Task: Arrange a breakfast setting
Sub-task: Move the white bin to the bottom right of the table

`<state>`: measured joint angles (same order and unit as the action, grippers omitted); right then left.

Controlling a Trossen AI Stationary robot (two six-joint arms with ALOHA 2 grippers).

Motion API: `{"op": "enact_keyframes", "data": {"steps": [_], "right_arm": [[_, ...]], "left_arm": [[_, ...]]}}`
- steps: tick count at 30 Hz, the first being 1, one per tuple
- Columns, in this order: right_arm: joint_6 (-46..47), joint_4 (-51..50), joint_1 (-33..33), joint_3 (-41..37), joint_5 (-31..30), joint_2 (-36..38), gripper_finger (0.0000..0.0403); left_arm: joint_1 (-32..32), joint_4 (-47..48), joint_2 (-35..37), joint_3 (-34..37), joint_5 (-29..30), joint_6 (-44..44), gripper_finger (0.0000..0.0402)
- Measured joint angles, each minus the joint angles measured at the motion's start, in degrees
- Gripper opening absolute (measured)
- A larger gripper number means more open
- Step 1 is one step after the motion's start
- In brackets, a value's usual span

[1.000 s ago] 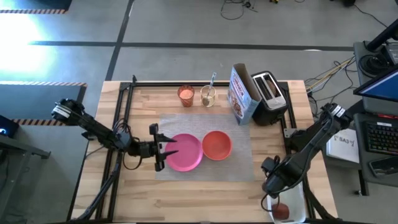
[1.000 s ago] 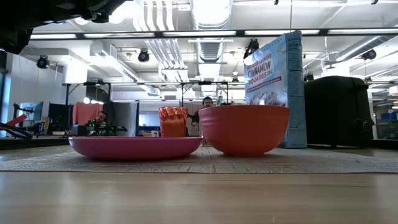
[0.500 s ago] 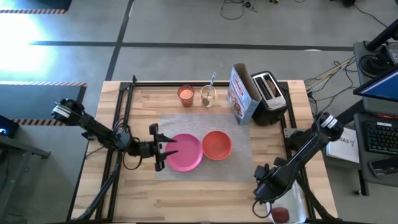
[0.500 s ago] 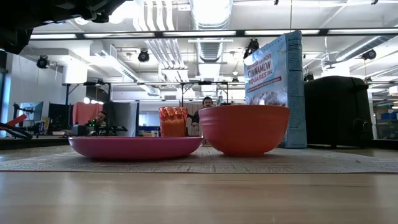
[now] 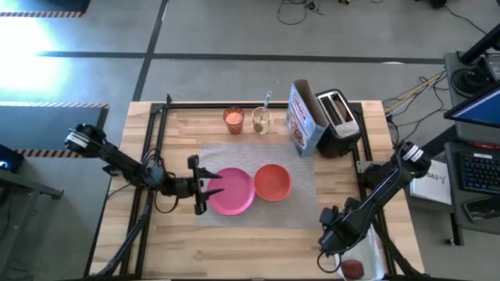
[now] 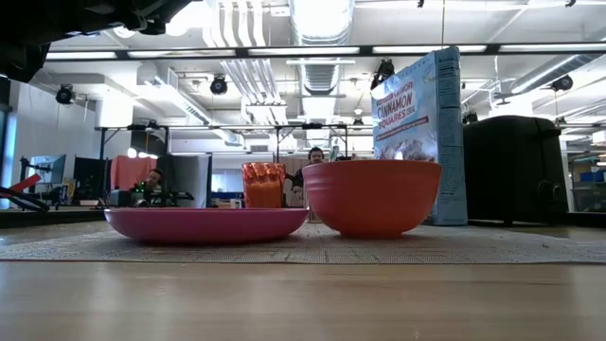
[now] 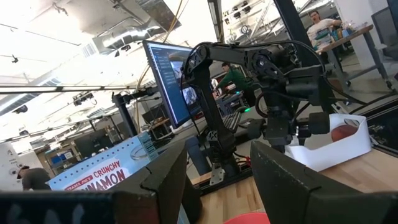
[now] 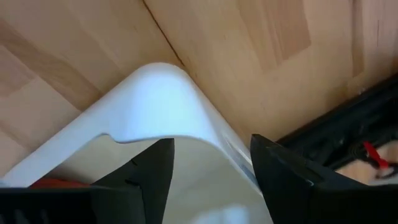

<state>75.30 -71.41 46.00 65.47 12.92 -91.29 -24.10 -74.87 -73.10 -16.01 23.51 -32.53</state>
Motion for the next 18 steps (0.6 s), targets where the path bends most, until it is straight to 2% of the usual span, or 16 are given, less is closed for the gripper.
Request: {"op": "enact_keyframes", "data": {"steps": [3, 7, 14, 18], "right_arm": [[-0.2, -0.3, 0.0, 0.0, 2.8, 0.1, 0.0205], [-2.7, -0.3, 0.1, 0.0, 2.9, 0.0, 0.0206], [-15.2, -0.1, 0.2, 0.0, -6.2, -1.5, 0.0206], [-22.9, -0.2, 0.2, 0.0, -8.1, -2.2, 0.0206]], "left_arm": [[0.0, 0.0, 0.0, 0.0, 0.0, 0.0, 0.0162], [0.0, 0.0, 0.0, 0.0, 0.0, 0.0, 0.0162], [0.0, 0.0, 0.0, 0.0, 0.0, 0.0, 0.0162], [0.0, 0.0, 0.0, 0.0, 0.0, 0.0, 0.0162]]}}
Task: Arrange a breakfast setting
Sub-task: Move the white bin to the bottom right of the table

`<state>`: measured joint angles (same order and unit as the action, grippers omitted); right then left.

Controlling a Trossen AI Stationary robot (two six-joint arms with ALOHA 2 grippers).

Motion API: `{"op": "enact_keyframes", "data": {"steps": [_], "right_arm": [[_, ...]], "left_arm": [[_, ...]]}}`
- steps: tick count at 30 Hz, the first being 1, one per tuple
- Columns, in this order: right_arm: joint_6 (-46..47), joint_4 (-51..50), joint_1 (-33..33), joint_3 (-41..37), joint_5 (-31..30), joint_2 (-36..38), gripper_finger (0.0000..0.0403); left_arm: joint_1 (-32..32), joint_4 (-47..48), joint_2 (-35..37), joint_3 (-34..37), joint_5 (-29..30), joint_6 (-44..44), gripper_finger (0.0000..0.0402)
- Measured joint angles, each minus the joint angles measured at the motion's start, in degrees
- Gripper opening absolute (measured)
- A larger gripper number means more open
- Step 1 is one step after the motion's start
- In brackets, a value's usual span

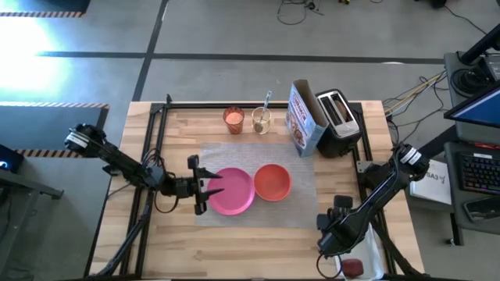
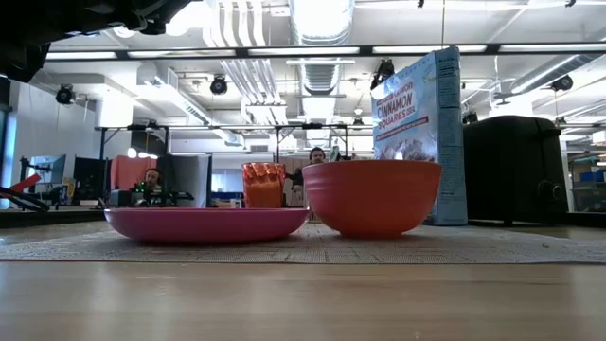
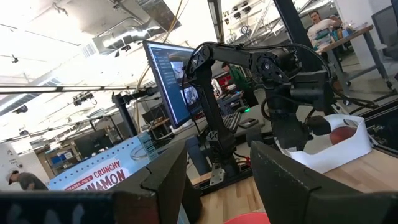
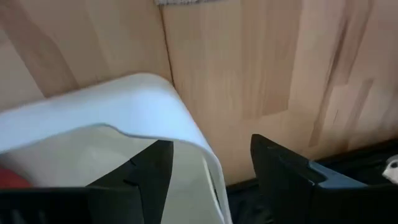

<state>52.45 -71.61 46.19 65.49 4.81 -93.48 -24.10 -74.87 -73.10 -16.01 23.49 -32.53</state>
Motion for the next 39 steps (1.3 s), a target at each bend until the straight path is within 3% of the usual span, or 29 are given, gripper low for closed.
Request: {"op": "enact_keyframes", "data": {"steps": [6, 15, 24, 33, 39], "right_arm": [[0.3, 0.0, 0.0, 0.0, 1.0, 0.0, 0.0206], [7.5, -0.4, 0.0, 2.1, 8.9, 1.1, 0.0206], [11.3, -0.7, 0.0, 5.1, 8.0, 2.4, 0.0206], [11.6, -1.7, 0.0, 4.3, 1.7, 2.5, 0.0205], [12.7, -4.6, 0.0, 3.4, 1.2, 2.5, 0.0205]], "left_arm": [[0.0, 0.0, 0.0, 0.0, 0.0, 0.0, 0.0162], [0.0, 0.0, 0.0, 0.0, 0.0, 0.0, 0.0162], [0.0, 0.0, 0.0, 0.0, 0.0, 0.0, 0.0162], [0.0, 0.0, 0.0, 0.0, 0.0, 0.0, 0.0162], [0.0, 0.0, 0.0, 0.0, 0.0, 0.0, 0.0162]]}}
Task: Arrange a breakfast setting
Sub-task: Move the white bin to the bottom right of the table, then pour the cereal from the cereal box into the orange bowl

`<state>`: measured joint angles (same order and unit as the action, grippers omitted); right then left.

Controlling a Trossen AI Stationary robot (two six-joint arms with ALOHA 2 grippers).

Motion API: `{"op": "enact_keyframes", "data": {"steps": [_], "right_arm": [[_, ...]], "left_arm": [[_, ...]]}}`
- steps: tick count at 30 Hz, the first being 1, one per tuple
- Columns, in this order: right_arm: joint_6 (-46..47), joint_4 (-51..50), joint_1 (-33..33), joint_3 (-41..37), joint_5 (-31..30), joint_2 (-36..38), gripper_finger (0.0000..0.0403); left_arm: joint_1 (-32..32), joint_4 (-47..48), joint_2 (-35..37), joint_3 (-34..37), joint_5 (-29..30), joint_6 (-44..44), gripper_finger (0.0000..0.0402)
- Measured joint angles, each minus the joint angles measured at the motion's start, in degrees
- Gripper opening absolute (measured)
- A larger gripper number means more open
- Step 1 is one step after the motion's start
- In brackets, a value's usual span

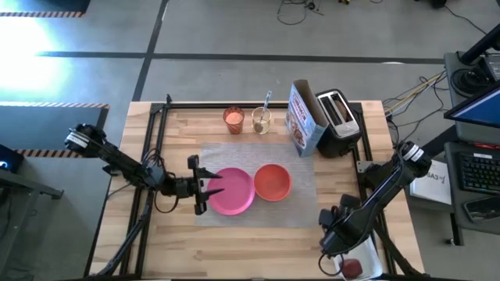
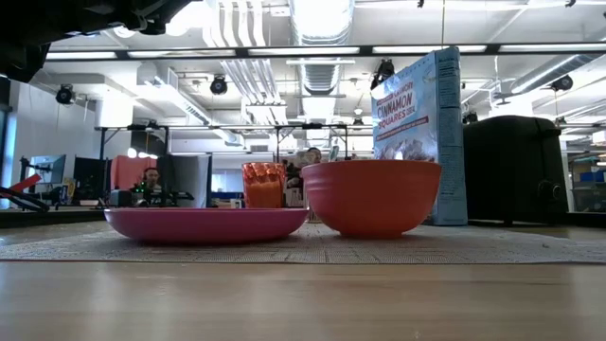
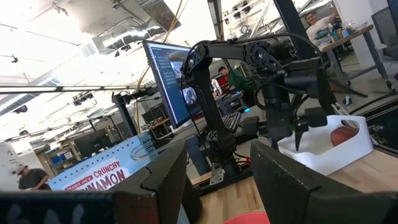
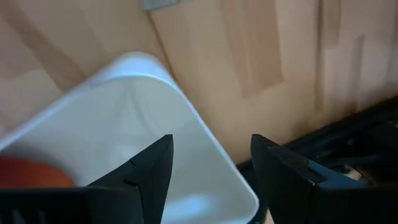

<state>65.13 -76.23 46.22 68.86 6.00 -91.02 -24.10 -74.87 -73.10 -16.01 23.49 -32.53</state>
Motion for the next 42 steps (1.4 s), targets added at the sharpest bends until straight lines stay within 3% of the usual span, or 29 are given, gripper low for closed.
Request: {"op": "enact_keyframes", "data": {"steps": [8, 20, 22, 32, 36, 42], "right_arm": [[5.3, -8.0, -0.2, -0.6, -5.6, 0.1, 0.0205], [12.4, -8.0, -0.3, 0.3, -0.6, 4.4, 0.0205], [13.1, -8.0, -0.3, 1.0, -2.6, 5.0, 0.0205], [23.8, -7.2, -1.0, 3.9, -33.0, 5.8, 0.0205], [34.7, -7.7, -3.2, 3.9, -44.6, 5.8, 0.0205], [41.9, -7.5, -6.3, 3.8, -62.3, 5.8, 0.0205]], "left_arm": [[0.0, 0.0, 0.0, 0.0, 0.0, 0.0, 0.0162], [0.0, 0.0, 0.0, 0.0, 0.0, 0.0, 0.0162], [0.0, 0.0, 0.0, 0.0, 0.0, 0.0, 0.0162], [0.0, 0.0, 0.0, 0.0, 0.0, 0.0, 0.0162], [0.0, 0.0, 0.0, 0.0, 0.0, 0.0, 0.0162], [0.1, 0.0, 0.0, 0.0, 0.0, 0.0, 0.0162]]}}
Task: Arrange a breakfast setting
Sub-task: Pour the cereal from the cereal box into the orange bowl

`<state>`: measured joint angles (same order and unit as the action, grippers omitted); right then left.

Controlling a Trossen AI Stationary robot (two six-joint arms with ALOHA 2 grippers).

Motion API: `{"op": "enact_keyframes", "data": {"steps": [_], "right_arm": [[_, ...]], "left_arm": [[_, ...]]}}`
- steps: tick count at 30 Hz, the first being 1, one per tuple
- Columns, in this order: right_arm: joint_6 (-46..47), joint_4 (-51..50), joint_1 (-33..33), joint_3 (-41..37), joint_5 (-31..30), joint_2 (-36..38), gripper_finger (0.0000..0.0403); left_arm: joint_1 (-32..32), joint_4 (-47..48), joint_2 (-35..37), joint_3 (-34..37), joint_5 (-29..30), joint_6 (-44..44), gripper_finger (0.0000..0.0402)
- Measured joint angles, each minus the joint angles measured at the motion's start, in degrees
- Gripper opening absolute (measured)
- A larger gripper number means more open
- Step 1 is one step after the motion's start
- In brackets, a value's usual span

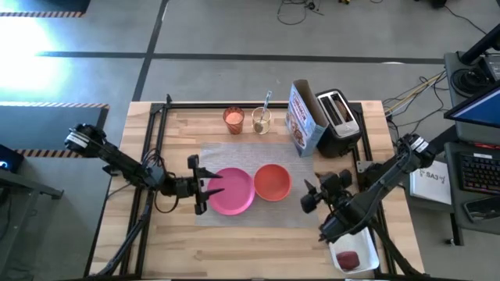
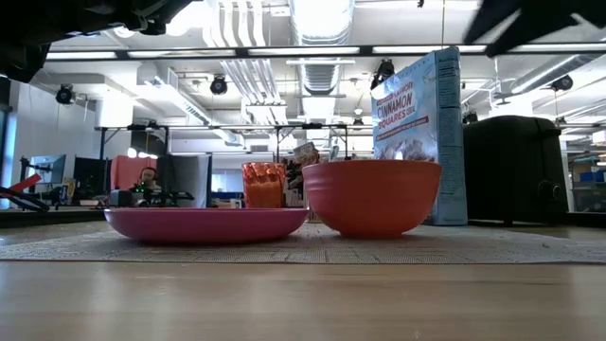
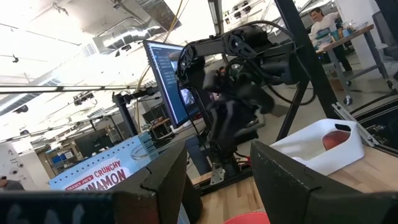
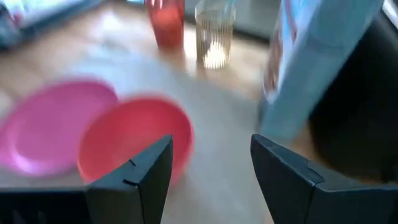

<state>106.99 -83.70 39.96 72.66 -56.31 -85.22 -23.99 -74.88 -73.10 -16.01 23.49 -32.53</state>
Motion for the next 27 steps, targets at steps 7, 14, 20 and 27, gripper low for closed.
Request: {"op": "enact_keyframes", "data": {"steps": [7, 14, 20, 27], "right_arm": [[0.6, -5.2, -6.2, -0.6, -3.4, 3.0, 0.0205], [-7.9, -5.5, -10.1, -1.1, -4.0, 8.3, 0.0205], [-10.1, -4.9, -11.0, -1.1, -3.7, 9.9, 0.0205], [-11.1, -4.1, -12.7, -0.7, 1.2, 9.4, 0.0206]], "left_arm": [[0.0, 0.0, 0.0, 0.0, 0.0, 0.0, 0.0162], [0.0, 0.0, 0.0, 0.0, 0.0, 0.0, 0.0162], [0.0, 0.0, 0.0, 0.0, 0.0, 0.0, 0.0162], [0.0, 0.0, 0.0, 0.0, 0.0, 0.0, 0.0162]]}}
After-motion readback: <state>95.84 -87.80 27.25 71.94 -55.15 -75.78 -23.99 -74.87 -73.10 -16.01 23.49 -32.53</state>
